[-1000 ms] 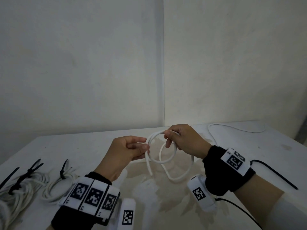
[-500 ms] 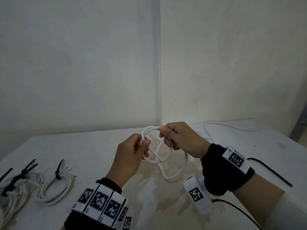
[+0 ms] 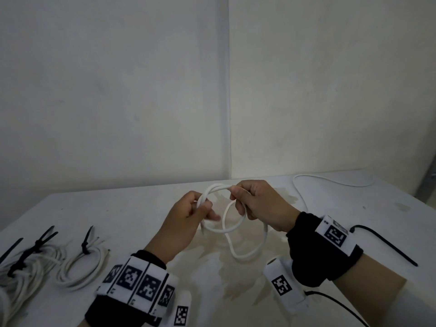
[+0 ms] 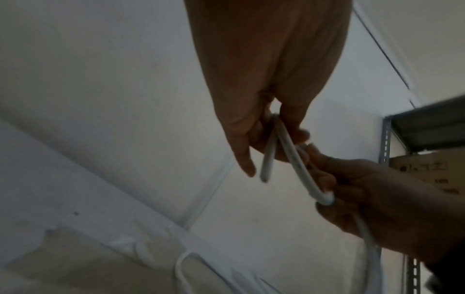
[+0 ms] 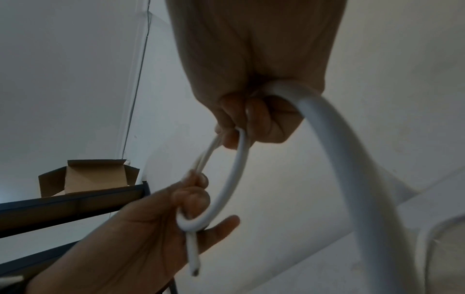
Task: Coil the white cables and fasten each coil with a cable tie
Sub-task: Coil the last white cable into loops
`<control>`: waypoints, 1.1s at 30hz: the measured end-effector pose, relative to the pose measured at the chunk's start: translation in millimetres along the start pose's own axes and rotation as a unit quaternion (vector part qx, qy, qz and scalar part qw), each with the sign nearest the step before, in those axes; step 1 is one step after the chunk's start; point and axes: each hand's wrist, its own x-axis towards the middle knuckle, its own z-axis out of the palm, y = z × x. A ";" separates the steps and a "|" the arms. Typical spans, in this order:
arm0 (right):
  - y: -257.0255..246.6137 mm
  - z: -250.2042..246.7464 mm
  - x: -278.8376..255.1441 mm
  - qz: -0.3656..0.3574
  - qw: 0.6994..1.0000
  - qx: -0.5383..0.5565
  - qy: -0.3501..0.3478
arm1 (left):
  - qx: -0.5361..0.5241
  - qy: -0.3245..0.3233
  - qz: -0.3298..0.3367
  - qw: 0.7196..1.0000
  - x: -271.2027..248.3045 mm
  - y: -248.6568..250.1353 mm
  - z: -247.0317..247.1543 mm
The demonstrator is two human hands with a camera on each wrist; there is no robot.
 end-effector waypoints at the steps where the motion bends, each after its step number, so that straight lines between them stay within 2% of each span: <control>1: -0.1 0.0 0.9 -0.003 1.000 -0.004 0.009 | -0.052 -0.012 -0.026 0.998 -1.2 2.6 1.2; 4: 0.6 -2.7 2.5 -0.006 1.000 -0.011 0.026 | -0.090 -0.039 -0.053 0.994 -2.3 4.6 -0.2; 7: 1.6 -5.7 2.0 -0.001 0.999 -0.014 0.037 | -0.083 -0.066 -0.073 0.992 0.0 6.6 -4.5; 13: 5.6 -1.8 4.9 -0.001 0.996 0.016 0.087 | -0.080 -0.023 -0.101 0.991 5.7 15.6 -4.1; 17: 4.8 -4.9 5.3 -0.003 0.994 0.037 0.104 | -0.137 -0.071 -0.133 0.979 1.0 23.1 -5.8; 19: 3.7 -4.3 5.8 -0.003 0.993 0.047 0.105 | -0.174 -0.066 -0.126 0.974 -1.5 25.3 -4.8; 23: 1.3 0.1 6.6 -0.001 0.993 0.069 0.097 | -0.313 0.006 -0.123 0.942 -0.3 30.0 0.7; 28: 3.1 5.4 3.6 0.003 0.995 0.060 0.077 | -0.423 0.041 -0.117 0.897 4.5 35.3 9.0; 30: 3.8 5.5 3.0 0.004 0.995 0.061 0.083 | -0.409 0.042 -0.116 0.904 6.6 34.8 11.3; 33: 4.1 4.2 3.6 0.005 0.993 0.071 0.091 | -0.347 0.029 -0.114 0.931 7.9 29.7 13.0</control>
